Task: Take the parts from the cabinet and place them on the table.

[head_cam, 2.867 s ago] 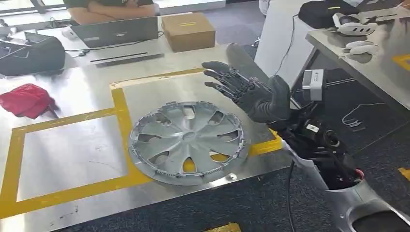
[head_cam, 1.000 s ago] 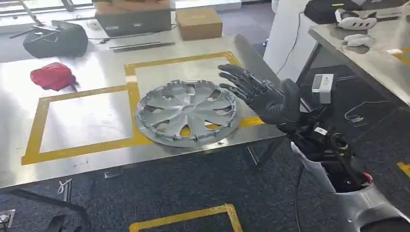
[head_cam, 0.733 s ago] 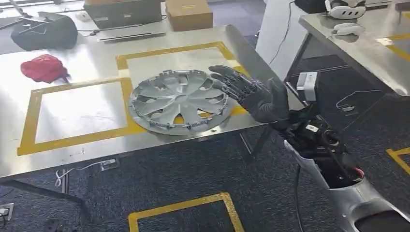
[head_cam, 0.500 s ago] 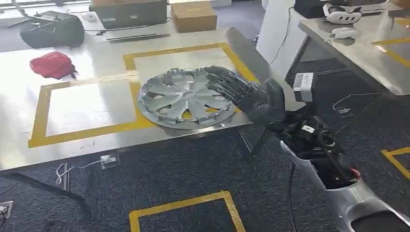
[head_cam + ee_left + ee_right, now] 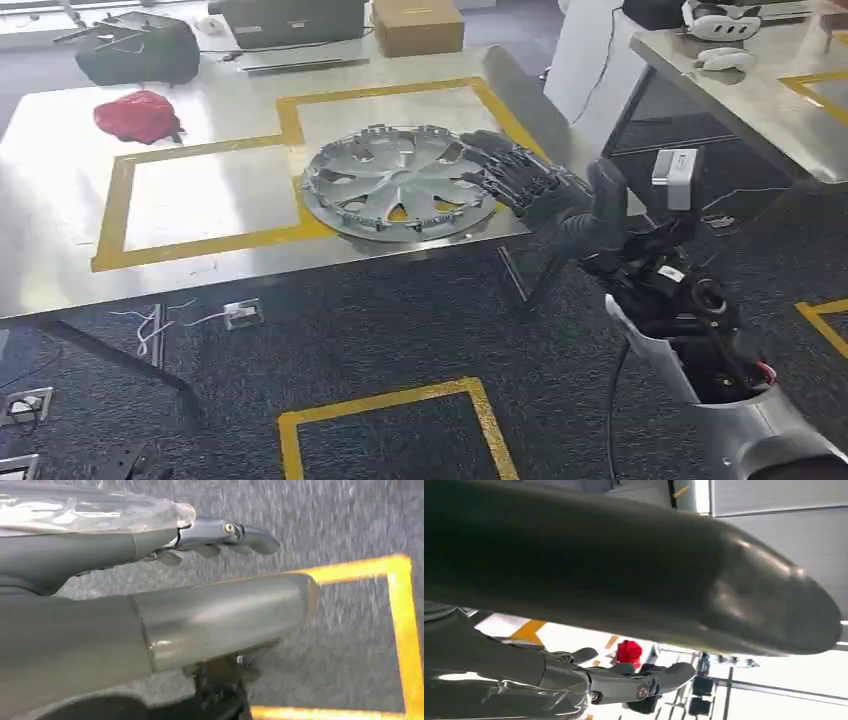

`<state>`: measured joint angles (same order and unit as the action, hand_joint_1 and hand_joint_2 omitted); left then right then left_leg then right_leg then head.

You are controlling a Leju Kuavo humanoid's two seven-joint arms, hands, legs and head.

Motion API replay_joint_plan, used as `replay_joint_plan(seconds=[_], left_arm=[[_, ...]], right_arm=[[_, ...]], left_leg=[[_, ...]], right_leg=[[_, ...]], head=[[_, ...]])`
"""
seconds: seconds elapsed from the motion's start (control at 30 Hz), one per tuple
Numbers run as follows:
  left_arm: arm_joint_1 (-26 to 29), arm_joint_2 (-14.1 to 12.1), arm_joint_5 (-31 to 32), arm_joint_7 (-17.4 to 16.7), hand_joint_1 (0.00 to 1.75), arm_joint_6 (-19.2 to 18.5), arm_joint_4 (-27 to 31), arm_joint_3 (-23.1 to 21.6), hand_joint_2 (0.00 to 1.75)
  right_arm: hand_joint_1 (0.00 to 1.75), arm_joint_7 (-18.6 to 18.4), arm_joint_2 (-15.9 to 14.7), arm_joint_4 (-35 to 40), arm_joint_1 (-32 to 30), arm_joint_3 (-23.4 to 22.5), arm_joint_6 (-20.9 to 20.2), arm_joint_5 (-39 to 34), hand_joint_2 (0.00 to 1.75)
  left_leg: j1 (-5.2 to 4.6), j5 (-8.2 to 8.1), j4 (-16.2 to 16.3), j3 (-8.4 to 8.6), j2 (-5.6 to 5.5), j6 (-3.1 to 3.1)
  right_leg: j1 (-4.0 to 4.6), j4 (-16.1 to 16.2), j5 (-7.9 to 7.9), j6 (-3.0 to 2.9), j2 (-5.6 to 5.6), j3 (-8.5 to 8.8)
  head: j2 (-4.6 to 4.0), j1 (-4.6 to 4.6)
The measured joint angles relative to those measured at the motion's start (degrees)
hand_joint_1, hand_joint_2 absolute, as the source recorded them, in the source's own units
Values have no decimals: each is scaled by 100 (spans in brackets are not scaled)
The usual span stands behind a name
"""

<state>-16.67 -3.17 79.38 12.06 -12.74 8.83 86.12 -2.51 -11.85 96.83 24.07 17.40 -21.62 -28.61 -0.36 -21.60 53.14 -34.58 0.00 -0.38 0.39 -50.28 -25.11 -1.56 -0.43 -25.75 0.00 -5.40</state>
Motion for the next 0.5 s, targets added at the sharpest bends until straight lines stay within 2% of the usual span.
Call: replay_joint_plan(seconds=[0.03,0.07,0.1,0.13,0.17,0.2,0.23,0.27,0.3,0.33,0.37,0.4,0.47,0.5], left_arm=[[-8,0,0,0,0,2,0,-4,0],[-9,-7,-2,0,0,4,2,-9,0],[-8,-20,-2,0,0,4,2,-11,0],[-7,-26,-2,0,0,6,2,-15,0],[-3,-26,-2,0,0,4,2,-20,0],[0,-26,-2,0,0,4,2,-22,0],[-3,-29,-2,0,0,4,2,-33,0],[-11,-31,-2,0,0,4,2,-39,0],[-25,-35,-2,0,0,4,2,-44,0],[-50,-17,-2,0,0,4,2,-46,0],[-57,-48,-4,-2,0,7,2,-46,0],[-55,-39,-9,-9,0,7,2,-48,0],[-53,-53,-48,-31,0,11,2,-48,0],[-73,-50,-88,-31,0,15,2,-48,0]], right_arm=[[0,-2,0,17,-3,2,2,0,0],[0,-4,0,22,-5,2,4,0,0],[0,-4,0,22,-20,2,4,0,0],[0,-7,0,22,-42,7,7,0,0],[0,-9,-2,22,-47,4,13,2,0],[0,-7,-2,22,-47,4,13,0,0],[0,-7,-2,22,-47,9,11,0,0],[0,-7,-2,24,-47,9,11,0,0],[0,-7,-2,24,-40,9,13,0,0],[0,-13,-2,50,-36,4,18,-13,0],[0,-15,-2,59,-32,0,18,-15,0],[0,-13,-2,57,-25,4,9,-22,0],[0,7,-2,37,-12,17,-37,-59,0],[0,43,-2,13,-4,33,-81,-87,0]], left_leg=[[6,-303,254,-124,-3,-45],[36,-655,714,-289,-11,-85],[64,-926,1185,-437,-12,-131],[95,-1097,1650,-555,-11,-182],[128,-1052,1881,-573,-10,-223],[162,-866,1829,-476,-8,-266],[196,-632,1563,-264,-7,-305],[233,-437,1120,30,-3,-351],[275,-350,565,394,0,-406],[242,-581,213,611,-16,-450],[199,-557,176,569,-59,-288],[200,-552,177,523,-57,-258],[190,-492,218,448,-50,-122],[213,-427,198,406,-24,-20]], right_leg=[[-18,42,67,-55,14,-77],[-28,20,133,-64,8,-168],[-33,2,174,-52,7,-243],[-40,-16,221,-42,-2,-322],[-53,-50,261,-21,-5,-402],[-75,-101,288,7,-8,-490],[-102,-163,308,34,-7,-575],[-134,-242,316,56,-8,-666],[-160,-352,322,91,-6,-764],[-135,-426,327,139,0,-861],[-141,-460,360,184,-4,-894],[-134,-474,403,236,0,-902],[-148,-450,498,335,21,-940],[-173,-508,387,362,20,-985]], head=[[0,61],[0,116],[0,140],[0,182],[0,190],[0,201],[0,227],[0,243],[0,273],[0,353],[0,346],[0,306],[0,300],[0,315]])
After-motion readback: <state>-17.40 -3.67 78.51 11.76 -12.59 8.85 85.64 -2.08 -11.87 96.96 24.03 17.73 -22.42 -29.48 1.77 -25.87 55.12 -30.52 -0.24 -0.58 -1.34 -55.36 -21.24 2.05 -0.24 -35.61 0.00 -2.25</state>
